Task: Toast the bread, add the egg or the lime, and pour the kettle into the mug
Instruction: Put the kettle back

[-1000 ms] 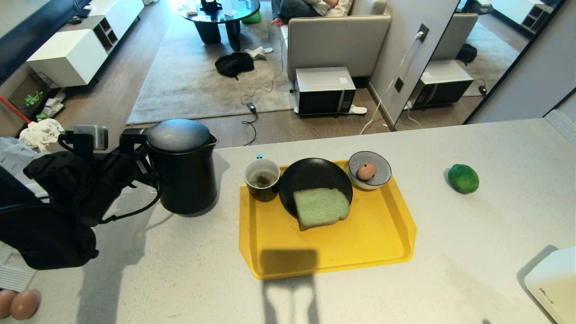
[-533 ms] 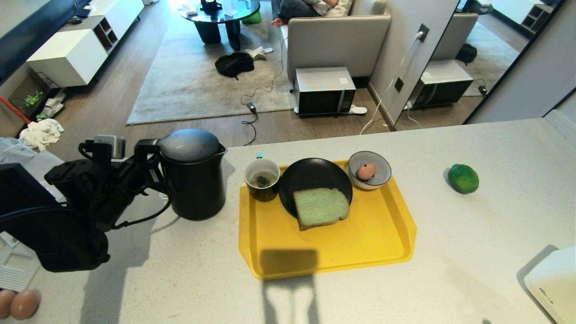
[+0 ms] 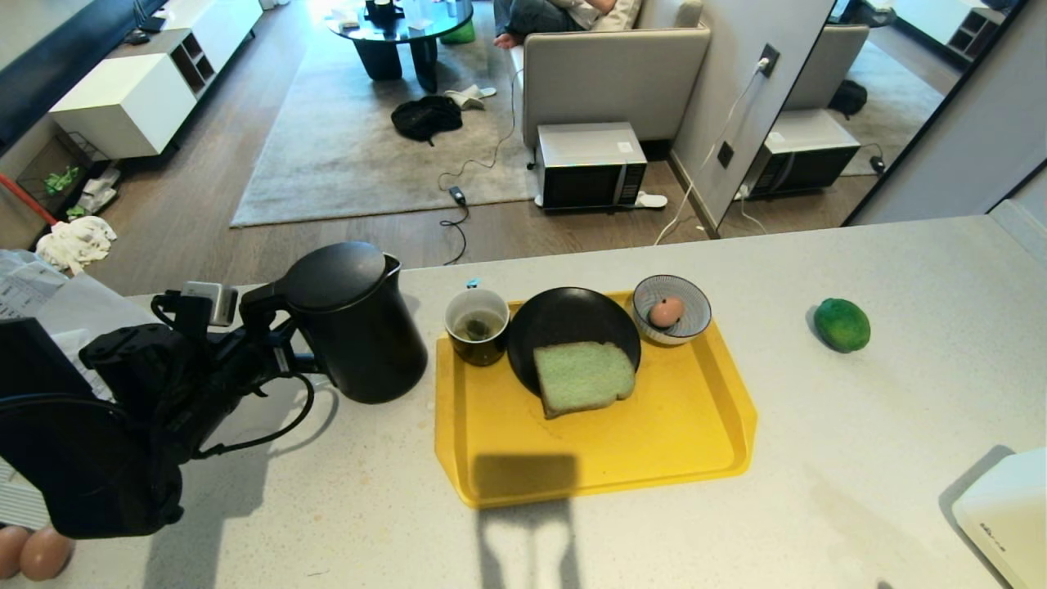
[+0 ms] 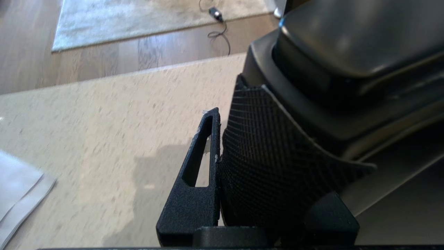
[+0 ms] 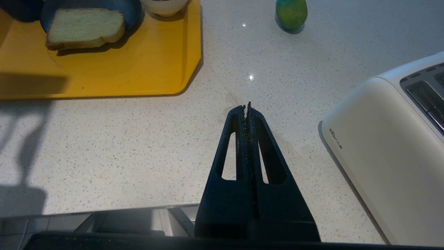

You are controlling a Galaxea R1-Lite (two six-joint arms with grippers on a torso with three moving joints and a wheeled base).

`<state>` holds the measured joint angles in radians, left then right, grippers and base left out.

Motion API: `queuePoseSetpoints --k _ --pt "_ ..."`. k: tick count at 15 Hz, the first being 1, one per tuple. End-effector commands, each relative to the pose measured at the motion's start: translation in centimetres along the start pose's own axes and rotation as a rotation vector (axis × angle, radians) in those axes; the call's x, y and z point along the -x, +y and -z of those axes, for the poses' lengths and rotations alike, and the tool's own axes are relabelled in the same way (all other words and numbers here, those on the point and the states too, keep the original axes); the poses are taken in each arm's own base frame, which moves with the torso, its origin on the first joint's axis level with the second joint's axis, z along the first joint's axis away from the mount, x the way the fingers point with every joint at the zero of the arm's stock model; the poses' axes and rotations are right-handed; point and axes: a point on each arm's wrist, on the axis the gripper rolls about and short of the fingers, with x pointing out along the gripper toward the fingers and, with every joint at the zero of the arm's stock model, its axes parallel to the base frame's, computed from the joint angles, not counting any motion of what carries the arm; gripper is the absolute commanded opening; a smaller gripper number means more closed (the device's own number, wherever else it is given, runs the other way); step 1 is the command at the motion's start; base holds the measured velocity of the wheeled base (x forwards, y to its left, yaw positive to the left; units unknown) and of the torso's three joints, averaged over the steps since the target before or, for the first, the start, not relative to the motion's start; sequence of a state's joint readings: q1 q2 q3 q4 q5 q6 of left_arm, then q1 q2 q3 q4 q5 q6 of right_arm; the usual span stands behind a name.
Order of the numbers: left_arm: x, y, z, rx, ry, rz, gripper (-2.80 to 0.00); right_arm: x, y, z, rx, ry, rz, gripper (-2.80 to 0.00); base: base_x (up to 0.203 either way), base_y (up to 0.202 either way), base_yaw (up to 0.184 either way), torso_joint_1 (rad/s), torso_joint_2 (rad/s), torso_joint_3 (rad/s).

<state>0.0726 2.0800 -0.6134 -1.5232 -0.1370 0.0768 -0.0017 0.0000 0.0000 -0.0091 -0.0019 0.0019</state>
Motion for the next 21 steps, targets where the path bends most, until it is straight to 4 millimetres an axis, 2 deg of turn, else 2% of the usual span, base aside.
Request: queuePoseSetpoints --k 1,5,18,21 --pt "1.1 0.6 0.1 -0.012 0.019 -0.023 -2.80 0.0 0.0 0.0 -0.001 0.001 0.000 -2.80 0.000 0.000 0.000 0.000 0.00 0.000" --pt "2.4 0.6 1.1 -0.005 0.081 -0.022 -2.80 0.0 0.0 0.0 0.000 0.002 0.000 -2.80 0.000 0.000 0.000 0.000 0.00 0.000" --pt "2.6 0.5 1.2 -0.003 0.091 -0.023 -2.80 0.0 0.0 0.0 0.000 0.002 0.000 -2.80 0.000 0.000 0.000 0.000 0.00 0.000" --pt "2.8 1.0 1.2 -0.003 0.094 -0.040 -2.80 0.0 0.0 0.0 0.000 0.002 0.000 -2.80 0.000 0.000 0.000 0.000 0.00 0.000"
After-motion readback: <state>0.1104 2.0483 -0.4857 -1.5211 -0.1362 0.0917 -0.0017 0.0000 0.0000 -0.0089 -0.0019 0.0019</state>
